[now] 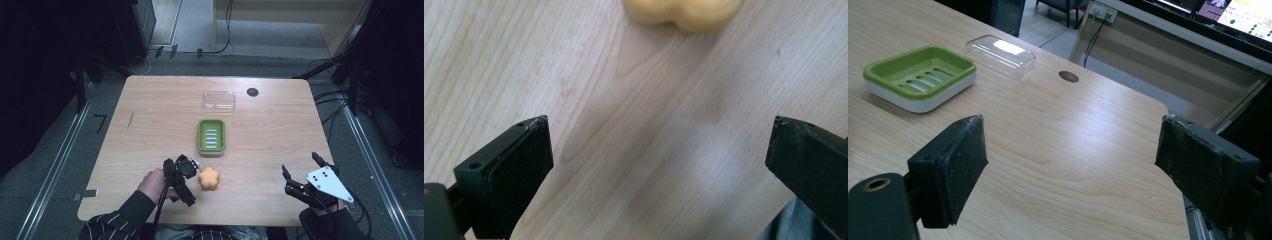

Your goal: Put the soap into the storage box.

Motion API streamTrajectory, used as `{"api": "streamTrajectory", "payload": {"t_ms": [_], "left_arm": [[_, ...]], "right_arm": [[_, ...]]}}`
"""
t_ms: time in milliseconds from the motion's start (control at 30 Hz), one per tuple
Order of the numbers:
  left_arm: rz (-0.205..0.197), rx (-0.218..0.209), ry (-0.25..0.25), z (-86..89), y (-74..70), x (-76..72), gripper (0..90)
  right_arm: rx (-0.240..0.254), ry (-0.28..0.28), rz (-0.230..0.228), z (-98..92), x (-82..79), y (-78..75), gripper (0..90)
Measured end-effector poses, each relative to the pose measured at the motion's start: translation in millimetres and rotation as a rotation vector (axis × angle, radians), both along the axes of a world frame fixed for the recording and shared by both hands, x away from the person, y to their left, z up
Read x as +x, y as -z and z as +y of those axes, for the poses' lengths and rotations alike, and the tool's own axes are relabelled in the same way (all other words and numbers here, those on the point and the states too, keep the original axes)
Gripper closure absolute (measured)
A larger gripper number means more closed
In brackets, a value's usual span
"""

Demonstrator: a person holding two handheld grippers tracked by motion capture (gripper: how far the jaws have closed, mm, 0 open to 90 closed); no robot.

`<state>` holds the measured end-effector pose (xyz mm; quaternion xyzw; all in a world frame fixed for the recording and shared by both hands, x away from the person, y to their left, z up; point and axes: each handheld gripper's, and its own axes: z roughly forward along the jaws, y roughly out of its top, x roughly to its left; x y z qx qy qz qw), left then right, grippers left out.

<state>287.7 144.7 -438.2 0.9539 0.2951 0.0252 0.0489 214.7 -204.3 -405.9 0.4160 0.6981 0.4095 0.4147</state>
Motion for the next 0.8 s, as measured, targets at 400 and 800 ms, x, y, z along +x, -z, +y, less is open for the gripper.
{"api": "streamTrajectory", "payload": {"t_ms": [400,800], "left_arm": [[-0.005,-0.032,0.036,-19.6,0.9,7.9,0.0],[-0.03,-0.039,0.057,-37.5,2.0,17.5,2.8]], "right_arm": [[0.002,-0.003,-0.001,0.3,0.5,0.1,13.3],[-0.001,-0.006,0.002,1.6,1.0,0.1,13.3]]}}
